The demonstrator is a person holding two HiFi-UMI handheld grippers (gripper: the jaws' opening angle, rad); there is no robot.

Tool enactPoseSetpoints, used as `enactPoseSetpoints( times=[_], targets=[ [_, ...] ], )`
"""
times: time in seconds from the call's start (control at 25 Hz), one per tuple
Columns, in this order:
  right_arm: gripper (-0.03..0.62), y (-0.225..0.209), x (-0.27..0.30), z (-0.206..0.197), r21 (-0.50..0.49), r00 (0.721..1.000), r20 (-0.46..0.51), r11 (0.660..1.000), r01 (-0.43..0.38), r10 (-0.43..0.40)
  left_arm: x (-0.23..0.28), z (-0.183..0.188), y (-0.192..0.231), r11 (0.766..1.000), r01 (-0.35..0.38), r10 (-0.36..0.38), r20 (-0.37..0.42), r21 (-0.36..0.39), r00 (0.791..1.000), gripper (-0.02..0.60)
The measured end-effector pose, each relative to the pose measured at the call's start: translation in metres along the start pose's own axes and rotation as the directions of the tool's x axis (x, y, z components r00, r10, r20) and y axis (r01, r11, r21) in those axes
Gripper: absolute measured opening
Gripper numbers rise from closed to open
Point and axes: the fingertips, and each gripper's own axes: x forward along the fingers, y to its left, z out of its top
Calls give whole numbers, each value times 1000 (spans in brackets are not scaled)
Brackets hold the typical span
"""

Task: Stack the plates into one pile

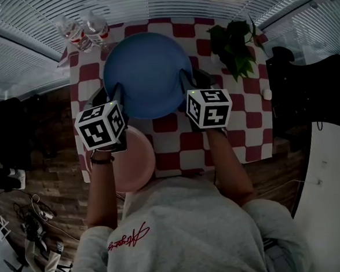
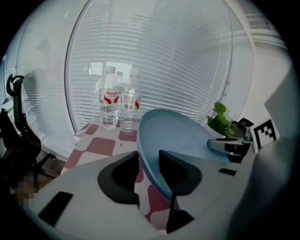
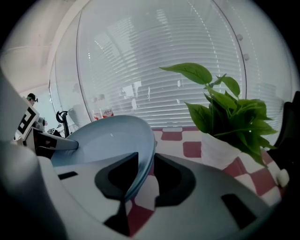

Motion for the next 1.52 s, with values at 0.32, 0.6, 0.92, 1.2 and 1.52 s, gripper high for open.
enactPoseSetpoints(
  times=[0.32,0.6,0.92,1.2,1.52],
  targets=[
    [100,25,-35,-6,18,998,34,998,-56,56,-51,-9,1,998,-60,61,82,-15,995,135],
    [100,57,-58,-8,-10,989,51,991,-136,136,-96,-27,10,990,-116,124,117,-75,985,133],
    [95,90,-74,-16,-52,978,43,978,-200,202,-138,-50,22,981,-160,176,154,-108,972,133],
    [91,124,-83,-22,-69,969,27,967,-244,247,-168,-70,41,972,-189,209,142,-141,968,133],
    [86,166,-102,-44,-72,970,9,967,-243,245,-205,-96,67,971,-187,207,138,-148,968,133]
  ],
)
